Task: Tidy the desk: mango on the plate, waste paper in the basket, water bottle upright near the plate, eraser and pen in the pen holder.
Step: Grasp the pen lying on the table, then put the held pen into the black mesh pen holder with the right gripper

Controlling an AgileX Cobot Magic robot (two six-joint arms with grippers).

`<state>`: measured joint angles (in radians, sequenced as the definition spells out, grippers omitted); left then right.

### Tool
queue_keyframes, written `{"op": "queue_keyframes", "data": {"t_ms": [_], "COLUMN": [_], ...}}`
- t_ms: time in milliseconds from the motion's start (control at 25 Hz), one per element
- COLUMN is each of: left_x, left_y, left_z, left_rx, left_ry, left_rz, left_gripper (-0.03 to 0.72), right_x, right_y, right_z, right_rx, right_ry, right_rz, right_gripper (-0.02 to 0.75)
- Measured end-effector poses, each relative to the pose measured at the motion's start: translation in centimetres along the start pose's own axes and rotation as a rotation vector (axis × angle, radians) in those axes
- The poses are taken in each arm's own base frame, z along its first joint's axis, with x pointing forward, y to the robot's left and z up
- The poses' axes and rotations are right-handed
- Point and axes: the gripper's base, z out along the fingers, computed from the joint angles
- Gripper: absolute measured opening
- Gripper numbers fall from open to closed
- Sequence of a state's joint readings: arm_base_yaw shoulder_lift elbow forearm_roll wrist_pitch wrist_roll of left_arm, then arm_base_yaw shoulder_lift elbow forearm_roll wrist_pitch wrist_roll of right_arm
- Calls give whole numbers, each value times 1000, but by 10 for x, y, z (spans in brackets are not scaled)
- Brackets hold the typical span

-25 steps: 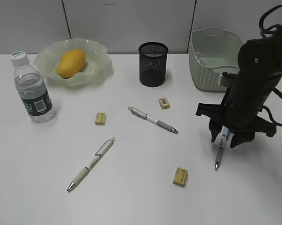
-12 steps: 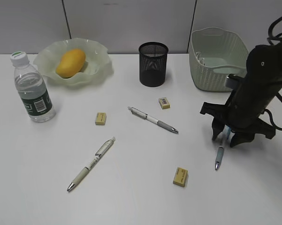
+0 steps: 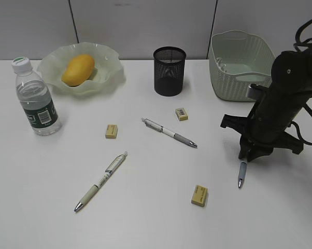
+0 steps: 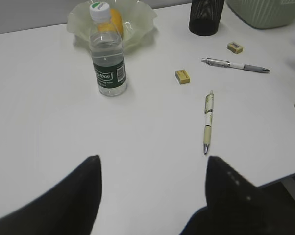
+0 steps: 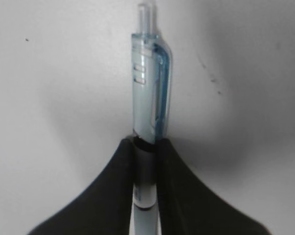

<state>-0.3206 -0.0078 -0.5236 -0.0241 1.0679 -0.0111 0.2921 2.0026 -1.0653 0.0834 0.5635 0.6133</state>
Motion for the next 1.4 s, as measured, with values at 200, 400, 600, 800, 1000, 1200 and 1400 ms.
{"op": "queue_keyframes", "data": {"t_ms": [200,400,600,800,1000,1200,1400], "left_x": [0,0,0,0,0,0,0], "left_y": [0,0,0,0,0,0,0], "left_z": [0,0,0,0,0,0,0], "left_rx": [0,0,0,0,0,0,1], "left_ry": [0,0,0,0,0,0,0], "left_rz": [0,0,0,0,0,0,0], "left_gripper": [502,502,495,491,488,486,485], "right_x": [0,2,3,-14,-40,-55,-61], "right_y": [0,4,26,61,82,108,132], "right_z": [-1,-26,-88,-154,-183,-172,-134], "right_rx": [-3,-31,-180,-386,-523,-583,-605], "right_ry": [1,-16,-185,-542,-881,-1070,-1144], "right_rz": [-46,-132,-259,-380,-398,-457,-548], "right_gripper": [113,113,113,113,113,113,113]}}
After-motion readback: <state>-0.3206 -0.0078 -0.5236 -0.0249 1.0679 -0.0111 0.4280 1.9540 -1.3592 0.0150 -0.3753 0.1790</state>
